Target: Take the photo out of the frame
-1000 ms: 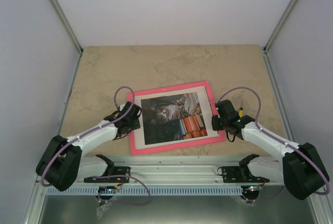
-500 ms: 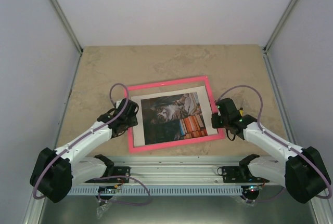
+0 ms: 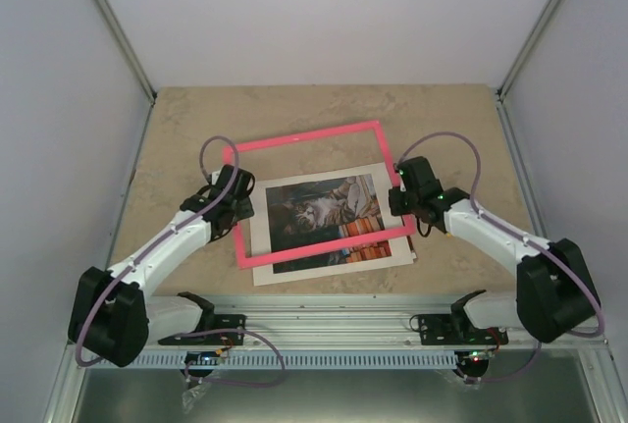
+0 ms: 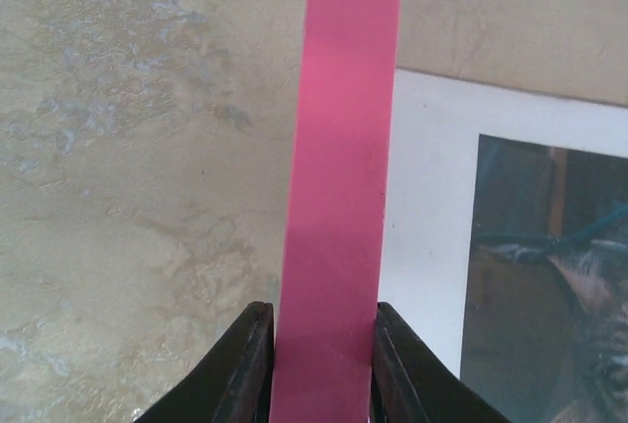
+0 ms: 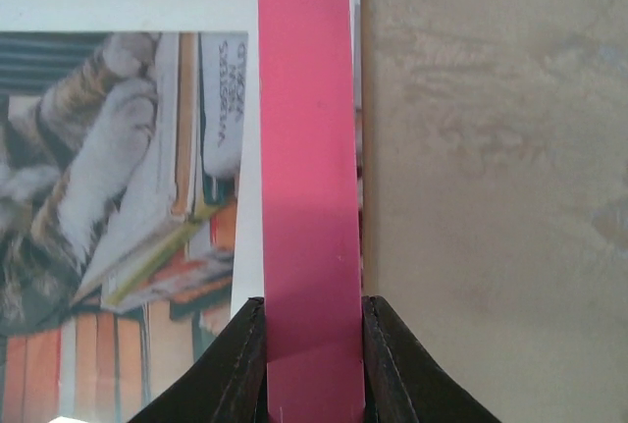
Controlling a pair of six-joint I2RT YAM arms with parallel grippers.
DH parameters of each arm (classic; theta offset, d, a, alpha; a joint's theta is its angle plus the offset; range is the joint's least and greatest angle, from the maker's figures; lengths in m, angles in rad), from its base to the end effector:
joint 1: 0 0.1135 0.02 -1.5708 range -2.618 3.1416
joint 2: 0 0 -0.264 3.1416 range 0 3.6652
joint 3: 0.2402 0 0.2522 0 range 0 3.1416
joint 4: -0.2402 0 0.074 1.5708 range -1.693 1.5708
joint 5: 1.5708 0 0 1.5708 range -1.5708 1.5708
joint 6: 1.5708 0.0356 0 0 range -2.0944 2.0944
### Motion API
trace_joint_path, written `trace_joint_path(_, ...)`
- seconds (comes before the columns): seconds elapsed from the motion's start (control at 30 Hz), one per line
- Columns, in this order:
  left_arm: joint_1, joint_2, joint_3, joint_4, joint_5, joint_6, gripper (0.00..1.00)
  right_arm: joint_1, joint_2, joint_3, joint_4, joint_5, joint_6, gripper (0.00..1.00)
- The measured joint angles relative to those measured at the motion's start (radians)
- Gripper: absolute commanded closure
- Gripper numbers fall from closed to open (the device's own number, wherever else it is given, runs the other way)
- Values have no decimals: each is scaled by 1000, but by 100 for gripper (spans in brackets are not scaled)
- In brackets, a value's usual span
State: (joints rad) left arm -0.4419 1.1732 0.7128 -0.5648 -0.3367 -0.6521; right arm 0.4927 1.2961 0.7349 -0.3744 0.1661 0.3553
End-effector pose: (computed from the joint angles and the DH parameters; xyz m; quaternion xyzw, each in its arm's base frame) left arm 0.2036 -0.0833 0.2098 -0.1445 0.9394 -0.0003 0.3108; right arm 0.2252 0.1142 0.2002 -0.0391 0.9463 0.0562 0.3161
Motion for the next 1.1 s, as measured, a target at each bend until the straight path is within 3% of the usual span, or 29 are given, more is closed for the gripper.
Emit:
trace_joint_path(0.27,78,31,1,46,40,17,100,-26,133,103,52,-33,-54,64)
trace_joint_path(0.63,101,32,1,52,44,-10,100,-32,67,115,130,-108,-60,36)
trace_joint_path(1.1,206,42,-10,52,16,-100,100,-31,-124,-61,243,-132,-74,30)
